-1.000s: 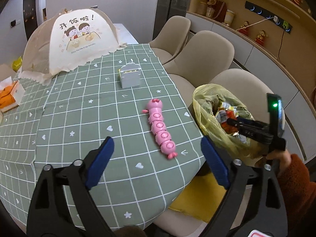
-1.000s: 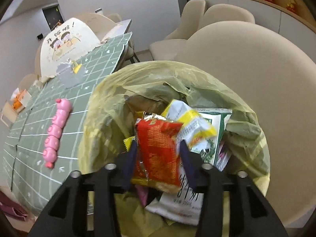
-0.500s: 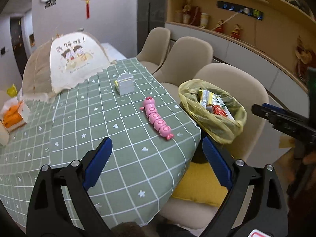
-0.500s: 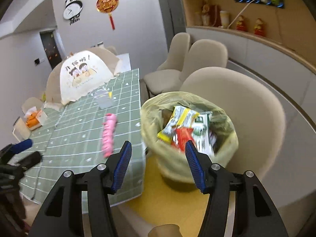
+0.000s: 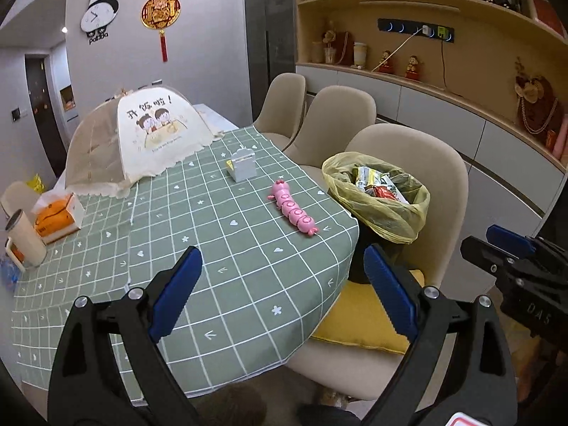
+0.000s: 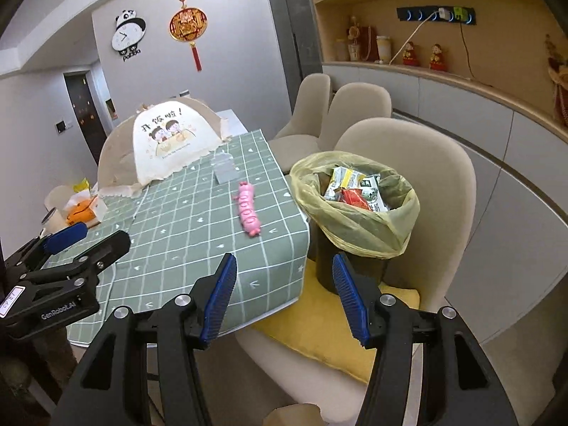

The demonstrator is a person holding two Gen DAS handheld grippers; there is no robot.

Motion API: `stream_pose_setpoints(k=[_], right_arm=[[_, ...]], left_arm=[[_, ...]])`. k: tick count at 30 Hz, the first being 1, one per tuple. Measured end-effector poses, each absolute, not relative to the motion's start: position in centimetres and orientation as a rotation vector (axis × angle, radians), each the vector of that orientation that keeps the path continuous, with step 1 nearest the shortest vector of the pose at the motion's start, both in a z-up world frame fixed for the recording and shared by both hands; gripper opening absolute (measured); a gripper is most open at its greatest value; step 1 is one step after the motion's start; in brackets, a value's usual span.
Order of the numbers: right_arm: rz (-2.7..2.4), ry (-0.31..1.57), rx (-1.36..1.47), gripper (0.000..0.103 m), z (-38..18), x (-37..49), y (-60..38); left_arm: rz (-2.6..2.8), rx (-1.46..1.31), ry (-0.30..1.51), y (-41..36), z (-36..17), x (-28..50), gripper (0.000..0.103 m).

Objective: Collect trash

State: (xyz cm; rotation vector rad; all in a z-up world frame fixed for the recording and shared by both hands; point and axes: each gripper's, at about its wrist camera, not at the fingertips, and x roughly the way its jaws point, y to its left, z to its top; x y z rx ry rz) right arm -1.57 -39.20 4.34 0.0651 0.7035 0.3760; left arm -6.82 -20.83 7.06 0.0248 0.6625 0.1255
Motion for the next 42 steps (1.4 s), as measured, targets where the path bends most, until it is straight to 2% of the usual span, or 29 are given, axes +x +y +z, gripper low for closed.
stream_pose_setpoints(k=[13,42], right_arm=[[0.384,0.663,0.052,0.053,5.5,-4.6,-36.7],[0.395,0.665,0.045,0.053,5.8,-4.2,-36.9]], left_arm=[[0.141,0.019,0.621,-18.7,8.5,-10.1,0.088],[0.137,0.0,0.626,-19.1,8.5,-10.3,0.088]])
